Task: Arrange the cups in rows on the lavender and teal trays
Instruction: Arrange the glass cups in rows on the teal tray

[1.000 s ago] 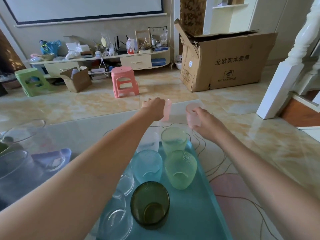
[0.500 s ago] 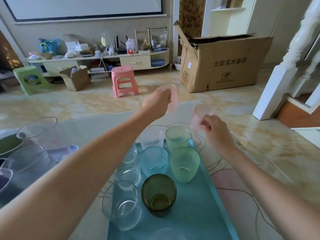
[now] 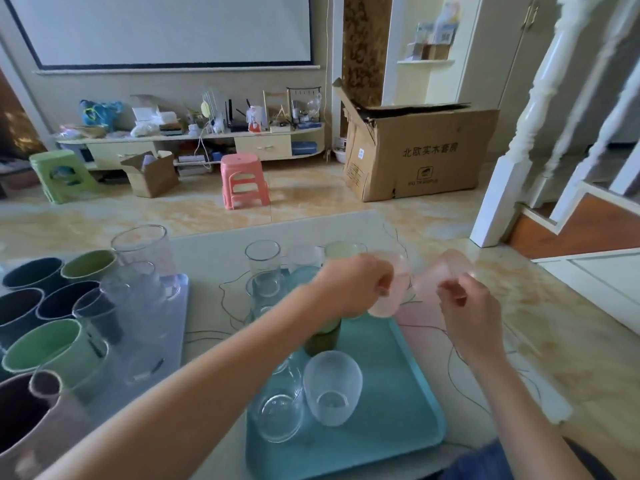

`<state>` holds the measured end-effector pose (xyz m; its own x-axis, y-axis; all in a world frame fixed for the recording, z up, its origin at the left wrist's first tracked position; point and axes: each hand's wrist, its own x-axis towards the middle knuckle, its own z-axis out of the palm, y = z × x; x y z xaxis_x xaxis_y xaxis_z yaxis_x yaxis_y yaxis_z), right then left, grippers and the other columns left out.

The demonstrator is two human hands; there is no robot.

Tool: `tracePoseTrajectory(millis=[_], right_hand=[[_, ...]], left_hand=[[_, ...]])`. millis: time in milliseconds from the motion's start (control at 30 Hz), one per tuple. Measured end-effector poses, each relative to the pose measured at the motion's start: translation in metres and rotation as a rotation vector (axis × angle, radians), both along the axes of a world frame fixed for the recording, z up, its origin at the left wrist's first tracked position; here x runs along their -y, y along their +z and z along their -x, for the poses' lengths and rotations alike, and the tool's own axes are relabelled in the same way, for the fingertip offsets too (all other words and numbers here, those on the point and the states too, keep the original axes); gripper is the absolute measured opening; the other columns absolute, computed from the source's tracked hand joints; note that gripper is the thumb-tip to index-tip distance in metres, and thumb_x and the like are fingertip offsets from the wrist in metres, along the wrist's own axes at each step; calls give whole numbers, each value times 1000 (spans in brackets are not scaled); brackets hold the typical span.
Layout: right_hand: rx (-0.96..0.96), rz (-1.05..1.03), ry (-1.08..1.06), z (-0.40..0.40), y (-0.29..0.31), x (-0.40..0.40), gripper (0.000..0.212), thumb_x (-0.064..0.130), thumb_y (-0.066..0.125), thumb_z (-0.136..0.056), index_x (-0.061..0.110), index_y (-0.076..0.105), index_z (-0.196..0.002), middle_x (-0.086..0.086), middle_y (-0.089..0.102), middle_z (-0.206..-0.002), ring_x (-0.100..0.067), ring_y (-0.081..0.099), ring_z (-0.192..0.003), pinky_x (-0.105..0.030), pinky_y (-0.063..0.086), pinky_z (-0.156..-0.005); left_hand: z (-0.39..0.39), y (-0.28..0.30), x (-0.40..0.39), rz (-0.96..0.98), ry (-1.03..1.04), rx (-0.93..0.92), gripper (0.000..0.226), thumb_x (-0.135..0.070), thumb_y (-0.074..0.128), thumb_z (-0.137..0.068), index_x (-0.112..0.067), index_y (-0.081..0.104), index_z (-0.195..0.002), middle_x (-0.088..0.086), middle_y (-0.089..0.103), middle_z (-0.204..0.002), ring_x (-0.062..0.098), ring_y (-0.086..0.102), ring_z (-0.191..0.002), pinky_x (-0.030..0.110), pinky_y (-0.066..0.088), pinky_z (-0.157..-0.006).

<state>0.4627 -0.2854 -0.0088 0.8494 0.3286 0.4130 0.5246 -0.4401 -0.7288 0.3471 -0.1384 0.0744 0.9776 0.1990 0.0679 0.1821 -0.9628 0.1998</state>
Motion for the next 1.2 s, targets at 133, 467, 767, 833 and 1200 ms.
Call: tracePoseTrajectory(millis=[133,467,767,833,1200], right_hand=[[32,45,5,0,-4,1,6,3,63,-83,5,60,-78,-10,67,-83,-25,57,-73,-25,31,-63],[48,-14,44,0,2,-27,6,3,63,-84,6,61,-79,-9,68,-82,-26,61,-76,-27,39,-68],[42,-40,55,2,9,-31,4,6,61,-85,5,62,-82,-7,68,-79,-24,62,-75,-28,42,-67],[39,-59,47,2,11,-31,3,7,62,-86,6,62,-83,-8,68,-81,-24,63,-74,-26,40,-66],[0,-87,28,2,11,-31,8,6,61,-86,5,59,-79,-7,69,-80,-26,64,-75,-31,47,-69]], left_hand=[[4,-30,18,-55,23,-85,17,-17,46,-91,-25,61,-96,1,64,-103,24,56,-86,24,30,-56],[5,-51,10,-54,30,-218,16,-18,52,-88,-29,58,-79,-6,52,-82,22,55,-83,25,30,-61],[12,-25,-16,234,45,-147,41,-7,49,-79,-30,67,-108,-18,59,-92,13,55,-82,24,47,-77],[6,-16,-30,272,93,-59,43,0,43,-80,-22,72,-103,-14,61,-89,6,51,-68,12,43,-67],[-30,-35,-55,-57,128,-180,13,-22,69,-82,-30,72,-92,-9,69,-105,16,64,-96,27,45,-68]])
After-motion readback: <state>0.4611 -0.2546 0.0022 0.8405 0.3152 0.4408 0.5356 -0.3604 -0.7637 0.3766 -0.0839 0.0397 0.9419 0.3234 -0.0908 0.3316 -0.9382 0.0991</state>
